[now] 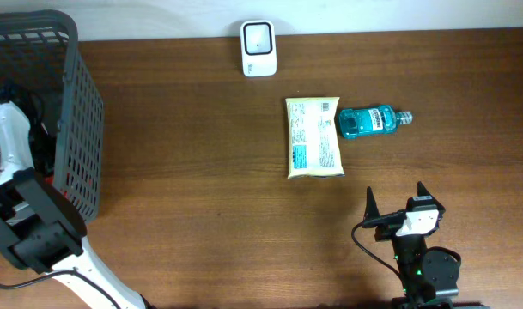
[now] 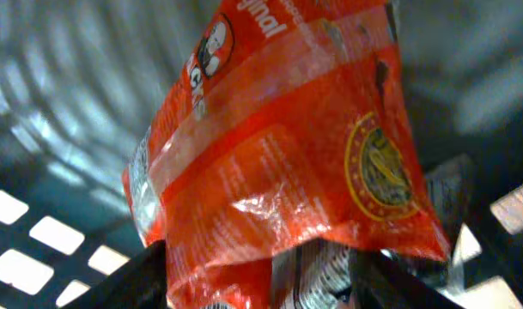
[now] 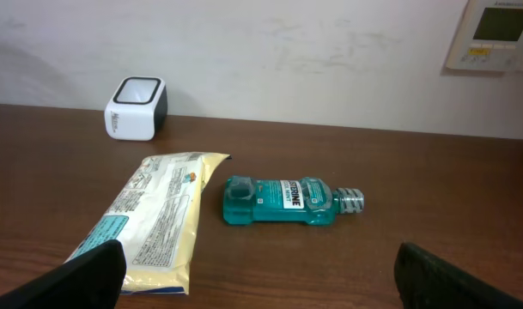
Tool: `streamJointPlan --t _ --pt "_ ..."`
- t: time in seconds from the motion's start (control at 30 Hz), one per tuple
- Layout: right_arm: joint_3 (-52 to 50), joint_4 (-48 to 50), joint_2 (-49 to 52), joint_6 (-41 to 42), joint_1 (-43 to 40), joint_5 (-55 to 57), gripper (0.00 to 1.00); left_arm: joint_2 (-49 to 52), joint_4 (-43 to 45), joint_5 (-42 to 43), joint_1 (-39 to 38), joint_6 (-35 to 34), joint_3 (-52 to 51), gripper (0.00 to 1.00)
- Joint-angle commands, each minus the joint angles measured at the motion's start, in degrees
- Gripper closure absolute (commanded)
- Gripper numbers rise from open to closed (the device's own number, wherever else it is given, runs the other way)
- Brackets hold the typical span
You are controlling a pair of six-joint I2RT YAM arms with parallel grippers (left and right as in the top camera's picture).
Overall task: Scan the item barcode
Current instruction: 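Move the left gripper back into the basket and grasp the red snack bag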
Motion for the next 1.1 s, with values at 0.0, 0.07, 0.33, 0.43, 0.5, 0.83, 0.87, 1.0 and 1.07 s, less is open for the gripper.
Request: streamJointPlan --t 0.0,0.07,0.33,0.43,0.5,0.83,0.87,1.0,1.07 --pt "-0.5 -0.2 -0.4 -0.3 -0.4 0.5 0.02 -0.4 3.2 0.0 0.8 0.3 -1.4 0.38" --pt "-0.5 -0.2 -0.4 -0.3 -0.4 0.5 0.02 -0.4 4.8 0.0 0.8 0.3 -1.6 0.39" --pt "-0.5 -0.2 -0.4 -0.3 -0.4 0.5 0.02 -0.3 10.5 0.0 0.8 0.3 -6.5 0.57" --pt "-0.5 -0.2 -0.4 -0.3 -0.4 0.5 0.02 -0.4 10.6 0.1 0.8 0.3 -6.2 0.89" --pt "-0.5 -0.2 -0.4 -0.3 -0.4 0.5 0.02 -0.5 10.3 0.3 0.8 0.3 -5.4 0.99" --pt "-0.5 -0.2 -0.4 -0.3 -0.4 0.5 0.02 -0.5 -5.0 19.8 0.8 0.2 29.8 1.0" --pt "-0.5 -0.2 -0.4 -0.3 -0.4 0.5 0.02 -0.5 -7.2 21.4 0.8 0.2 36.2 1.0" --pt "-0.5 -0.2 -0.4 -0.3 -0.4 0.5 0.02 -0.5 -15.7 22.3 0.7 -0.9 58.2 1.0" --pt "-0.5 -0.2 -0.4 -0.3 -0.4 0.5 0.02 -0.5 -18.8 25.1 0.7 -2.8 66.8 1.0"
